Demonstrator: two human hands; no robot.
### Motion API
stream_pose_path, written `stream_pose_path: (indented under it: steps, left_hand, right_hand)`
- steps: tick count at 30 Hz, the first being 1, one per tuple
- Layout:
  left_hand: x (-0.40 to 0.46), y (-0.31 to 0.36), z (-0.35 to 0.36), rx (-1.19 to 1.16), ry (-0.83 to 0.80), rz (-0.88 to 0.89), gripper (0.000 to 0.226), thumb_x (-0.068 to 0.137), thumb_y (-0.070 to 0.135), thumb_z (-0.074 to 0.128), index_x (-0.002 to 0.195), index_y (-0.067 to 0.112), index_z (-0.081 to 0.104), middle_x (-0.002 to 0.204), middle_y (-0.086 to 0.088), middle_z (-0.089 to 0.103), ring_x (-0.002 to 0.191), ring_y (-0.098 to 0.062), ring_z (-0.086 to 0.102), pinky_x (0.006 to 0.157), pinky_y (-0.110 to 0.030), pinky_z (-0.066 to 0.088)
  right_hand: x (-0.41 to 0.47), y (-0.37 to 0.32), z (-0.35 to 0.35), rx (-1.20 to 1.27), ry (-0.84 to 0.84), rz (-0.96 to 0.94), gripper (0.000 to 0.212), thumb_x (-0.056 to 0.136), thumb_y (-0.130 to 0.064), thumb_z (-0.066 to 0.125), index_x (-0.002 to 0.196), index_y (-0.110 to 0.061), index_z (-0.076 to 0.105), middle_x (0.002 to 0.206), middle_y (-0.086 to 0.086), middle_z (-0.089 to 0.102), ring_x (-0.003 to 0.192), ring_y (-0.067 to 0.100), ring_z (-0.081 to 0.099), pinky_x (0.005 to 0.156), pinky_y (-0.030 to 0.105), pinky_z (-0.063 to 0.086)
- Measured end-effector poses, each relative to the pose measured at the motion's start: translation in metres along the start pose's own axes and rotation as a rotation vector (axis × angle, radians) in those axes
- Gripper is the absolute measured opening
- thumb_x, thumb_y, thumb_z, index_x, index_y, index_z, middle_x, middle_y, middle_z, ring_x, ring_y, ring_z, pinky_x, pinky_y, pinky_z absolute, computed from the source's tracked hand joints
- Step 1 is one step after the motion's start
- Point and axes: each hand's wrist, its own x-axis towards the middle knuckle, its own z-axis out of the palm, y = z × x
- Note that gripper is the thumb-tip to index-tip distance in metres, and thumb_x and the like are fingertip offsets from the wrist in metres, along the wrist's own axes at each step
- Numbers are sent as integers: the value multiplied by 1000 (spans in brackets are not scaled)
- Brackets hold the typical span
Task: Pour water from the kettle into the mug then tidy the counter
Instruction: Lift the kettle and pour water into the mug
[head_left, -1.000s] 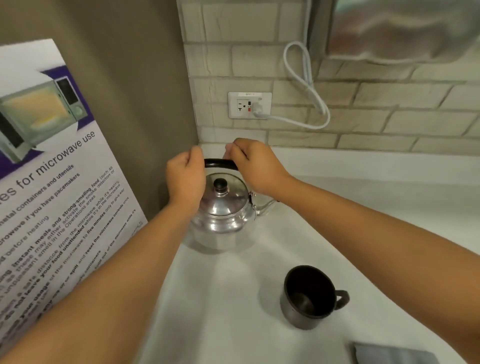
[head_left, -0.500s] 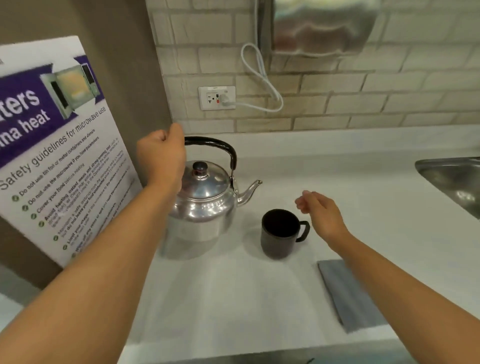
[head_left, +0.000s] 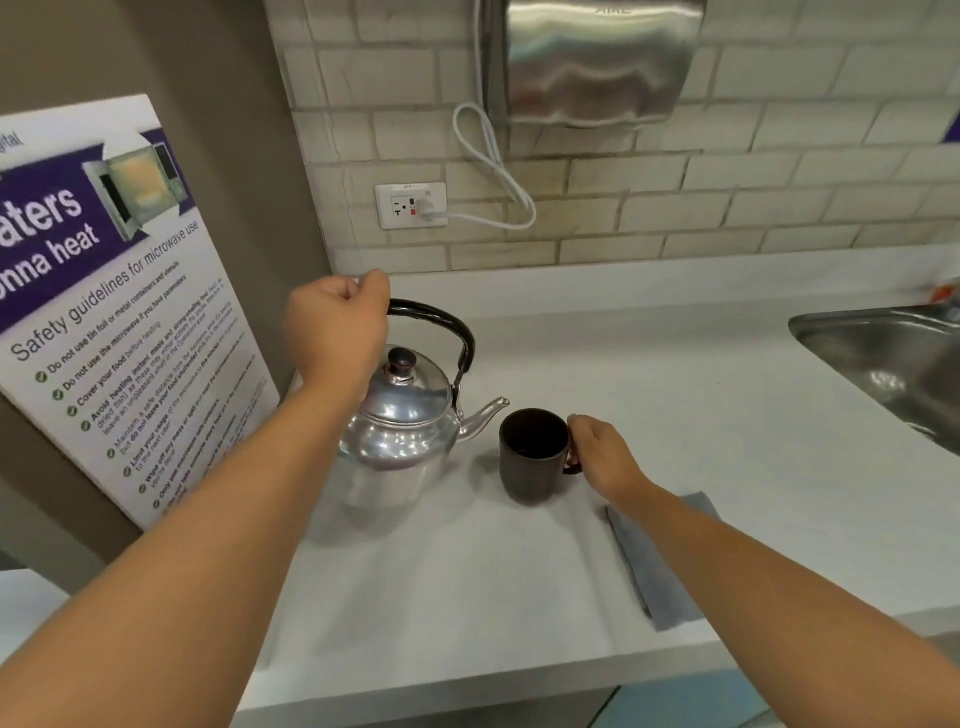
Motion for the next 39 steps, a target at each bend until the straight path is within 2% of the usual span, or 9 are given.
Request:
stream_pose_path:
  steps: [4, 7, 10, 14, 24, 29, 35, 39]
  left_hand:
    - [-4, 8, 11, 89, -23, 57, 41, 69, 24, 56, 39, 16, 29, 31, 4, 23, 36, -11, 19, 40, -22, 17]
    - [-6, 13, 17, 128, -40, 81, 35, 68, 22, 57, 41, 13, 37, 37, 5, 27, 41, -13, 24, 48, -24, 27]
    - [-9, 19, 23, 163, -56, 105, 29, 68, 20, 58, 45, 6, 44, 43, -2, 33, 45, -16, 31, 50, -27, 33]
    - [-13, 28, 31, 244, -56, 136, 26, 66, 18, 57, 52, -1, 49, 48, -8, 35, 47, -19, 31, 51, -28, 33]
    - [-15, 49, 36, 357, -99, 178, 29, 68, 19, 57, 45, 13, 40, 45, -1, 31, 48, -19, 31, 51, -25, 31]
    - [-14, 54, 35, 385, -112, 190, 30, 68, 18, 57, 44, 13, 41, 45, -1, 36, 48, -19, 35, 51, -25, 34]
    - [-11, 58, 33, 415, -112, 226, 21, 68, 19, 54, 50, 7, 51, 47, -4, 41, 49, -21, 38, 52, -28, 41]
    - [-7, 59, 32, 436, -125, 253, 24, 68, 18, 54, 47, 12, 45, 44, 0, 36, 47, -20, 34, 50, -26, 37]
  right_hand:
    - [5, 3, -3, -20, -32, -17, 27, 93, -14, 33, 66, -11, 35, 69, 13, 37, 67, 22, 36, 64, 34, 33]
    - [6, 6, -3, -22, -38, -34, 28, 93, -13, 33, 66, -11, 35, 69, 12, 36, 67, 21, 35, 64, 34, 34]
    - [7, 8, -4, -30, -40, -55, 28, 94, -13, 33, 66, -11, 35, 69, 11, 36, 66, 21, 36, 64, 33, 34]
    - [7, 11, -5, -37, -45, -87, 29, 95, -11, 33, 66, -12, 34, 68, 11, 35, 66, 20, 35, 63, 32, 33]
    - [10, 13, -9, -39, -55, -69, 27, 93, -13, 33, 66, -11, 33, 66, 9, 34, 65, 20, 34, 62, 33, 33]
    - [9, 14, -9, -24, -56, -62, 28, 92, -15, 34, 65, -12, 34, 65, 9, 34, 64, 19, 33, 63, 33, 33]
    - [10, 15, -9, -27, -48, -57, 27, 92, -15, 35, 65, -12, 34, 66, 9, 35, 65, 20, 33, 63, 33, 34]
    - [10, 16, -9, -31, -39, -63, 28, 92, -15, 34, 64, -13, 32, 64, 6, 33, 64, 19, 33, 63, 33, 34]
